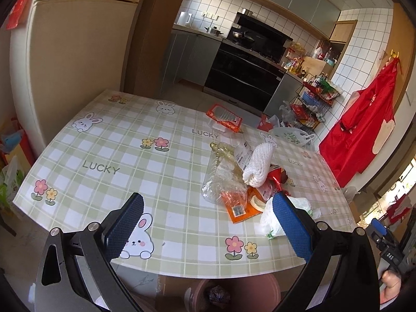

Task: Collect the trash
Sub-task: 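Move both grippers toward the trash items on the table, then grasp the red-and-white plastic tray with the left gripper while the right gripper grasps the red snack wrapper, then lower the red snack wrapper into the trash bin and open the right gripper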

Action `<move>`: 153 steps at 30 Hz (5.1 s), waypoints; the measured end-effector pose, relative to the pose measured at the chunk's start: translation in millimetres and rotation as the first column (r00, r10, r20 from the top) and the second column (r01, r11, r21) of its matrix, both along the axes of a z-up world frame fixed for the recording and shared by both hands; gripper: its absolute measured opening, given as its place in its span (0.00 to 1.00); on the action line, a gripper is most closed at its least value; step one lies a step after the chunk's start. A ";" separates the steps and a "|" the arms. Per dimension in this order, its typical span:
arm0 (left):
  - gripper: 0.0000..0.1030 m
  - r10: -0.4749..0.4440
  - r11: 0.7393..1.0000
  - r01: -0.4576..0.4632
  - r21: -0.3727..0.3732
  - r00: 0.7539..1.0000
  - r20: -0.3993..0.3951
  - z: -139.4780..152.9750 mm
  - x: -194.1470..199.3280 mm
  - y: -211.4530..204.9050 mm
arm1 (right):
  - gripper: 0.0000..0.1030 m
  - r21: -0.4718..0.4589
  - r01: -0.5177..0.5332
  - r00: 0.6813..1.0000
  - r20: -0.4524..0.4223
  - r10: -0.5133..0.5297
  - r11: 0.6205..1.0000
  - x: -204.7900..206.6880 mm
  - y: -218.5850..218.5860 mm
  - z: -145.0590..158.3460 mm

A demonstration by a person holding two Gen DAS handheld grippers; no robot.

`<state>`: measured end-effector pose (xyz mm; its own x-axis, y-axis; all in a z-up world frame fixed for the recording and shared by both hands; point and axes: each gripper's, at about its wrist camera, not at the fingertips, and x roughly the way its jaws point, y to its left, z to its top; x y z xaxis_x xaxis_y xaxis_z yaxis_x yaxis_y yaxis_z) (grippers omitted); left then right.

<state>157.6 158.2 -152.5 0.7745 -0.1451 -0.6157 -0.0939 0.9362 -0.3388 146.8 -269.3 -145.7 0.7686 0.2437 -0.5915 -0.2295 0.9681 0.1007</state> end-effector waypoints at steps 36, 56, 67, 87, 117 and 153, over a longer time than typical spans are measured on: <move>0.75 -0.133 0.960 0.047 -0.276 0.945 -0.300 -170.4 467.8 21.1 | 0.94 -0.064 -0.173 0.972 -0.173 0.160 0.983 269.5 23.8 -86.4; 0.19 -0.145 0.987 0.115 -0.111 0.936 -0.320 -150.5 441.6 38.4 | 0.94 0.106 -0.400 0.796 -0.453 0.403 0.910 365.1 105.9 -157.0; 0.18 -0.029 0.991 0.004 -0.133 0.982 -0.186 -96.3 388.2 64.9 | 0.58 0.069 -0.329 0.777 -0.547 0.311 0.942 359.0 99.4 -164.5; 0.18 0.005 0.996 -0.008 0.085 0.999 0.034 88.6 182.7 33.1 | 0.55 0.203 -0.258 0.957 -0.083 0.279 0.945 190.1 47.1 28.0; 0.19 0.051 0.999 -0.053 0.011 0.984 0.169 64.4 -137.4 -35.1 | 0.55 0.216 -0.288 0.957 0.042 0.286 0.933 -95.2 60.2 44.7; 0.19 0.083 0.996 -0.087 0.029 0.990 0.112 34.7 -112.9 -32.8 | 0.67 0.237 -0.309 0.941 -0.065 0.332 0.921 -73.2 73.2 -11.7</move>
<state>44.7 125.4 -117.8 0.8470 -0.0561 -0.5287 -0.1375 0.9375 -0.3198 73.6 -196.1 -157.4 0.5662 0.6000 -0.5652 -0.5009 0.7950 0.3422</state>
